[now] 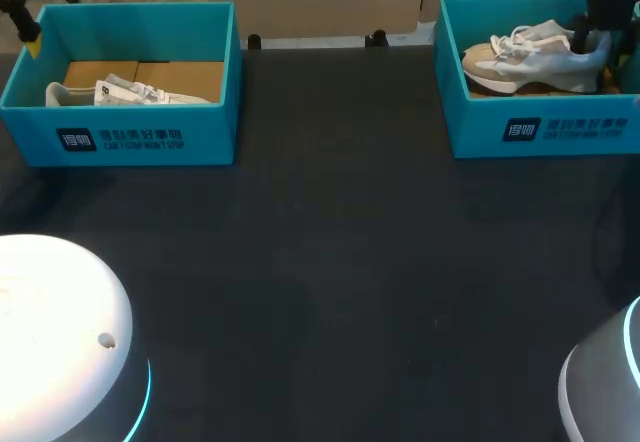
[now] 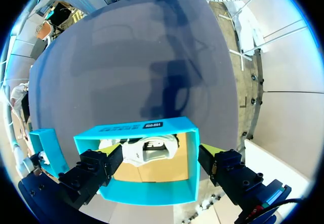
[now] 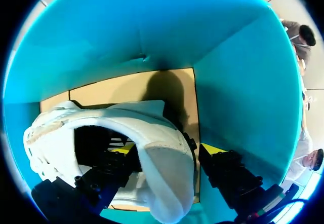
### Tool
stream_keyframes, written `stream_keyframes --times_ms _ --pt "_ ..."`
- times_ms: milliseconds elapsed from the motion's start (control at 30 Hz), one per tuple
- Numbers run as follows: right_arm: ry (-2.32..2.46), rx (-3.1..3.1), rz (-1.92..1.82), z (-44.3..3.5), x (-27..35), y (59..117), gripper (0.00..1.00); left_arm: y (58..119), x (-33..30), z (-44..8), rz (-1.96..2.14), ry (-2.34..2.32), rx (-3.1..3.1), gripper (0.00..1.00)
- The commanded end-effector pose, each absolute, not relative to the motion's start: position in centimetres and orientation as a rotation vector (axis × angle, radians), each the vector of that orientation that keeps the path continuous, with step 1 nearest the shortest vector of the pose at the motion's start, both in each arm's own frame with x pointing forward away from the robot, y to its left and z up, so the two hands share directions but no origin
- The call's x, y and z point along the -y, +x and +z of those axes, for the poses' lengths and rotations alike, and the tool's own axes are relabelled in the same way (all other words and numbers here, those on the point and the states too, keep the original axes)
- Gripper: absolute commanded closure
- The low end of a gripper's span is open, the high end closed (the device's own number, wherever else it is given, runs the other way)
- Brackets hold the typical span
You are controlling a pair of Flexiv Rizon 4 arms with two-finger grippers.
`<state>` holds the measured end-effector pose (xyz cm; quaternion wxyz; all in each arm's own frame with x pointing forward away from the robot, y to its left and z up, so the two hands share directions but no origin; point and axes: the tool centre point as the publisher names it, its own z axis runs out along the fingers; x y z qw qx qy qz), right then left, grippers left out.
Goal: Take the shoe out of the shoebox, open the shoe tongue, remove and reinsert the insole, then place the shoe into the shoebox
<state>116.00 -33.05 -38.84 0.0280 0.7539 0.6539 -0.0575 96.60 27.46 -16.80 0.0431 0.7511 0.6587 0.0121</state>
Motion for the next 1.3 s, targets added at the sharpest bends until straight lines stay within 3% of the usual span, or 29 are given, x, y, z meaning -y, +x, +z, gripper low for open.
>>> stream_keyframes --times_ms 33,133,367,533,800,1300 --pt "2.344 -2.025 -0.188 -39.4 33.3 116.7 0.33 96.6 -27.5 -16.8 0.040 2.299 -2.014 0.00" --pt "2.355 -2.026 -0.182 -39.5 33.3 116.6 0.48 96.6 -27.5 -16.8 0.040 2.299 -2.014 0.00" --pt "2.371 -2.040 -0.162 -39.6 33.0 116.6 0.65 96.6 -27.5 -16.8 0.040 2.299 -2.014 0.00" --pt "2.377 -2.036 -0.148 -39.2 32.7 116.5 1.00 96.6 -27.5 -16.8 0.040 2.299 -2.014 0.00" --pt "2.386 -1.998 -0.126 -37.3 32.4 116.3 1.00 96.6 -27.5 -16.8 0.040 2.299 -2.014 0.00" --pt "2.382 -1.779 -0.149 -27.2 32.1 115.3 1.00 96.6 -27.5 -16.8 0.040 2.299 -2.014 0.00"
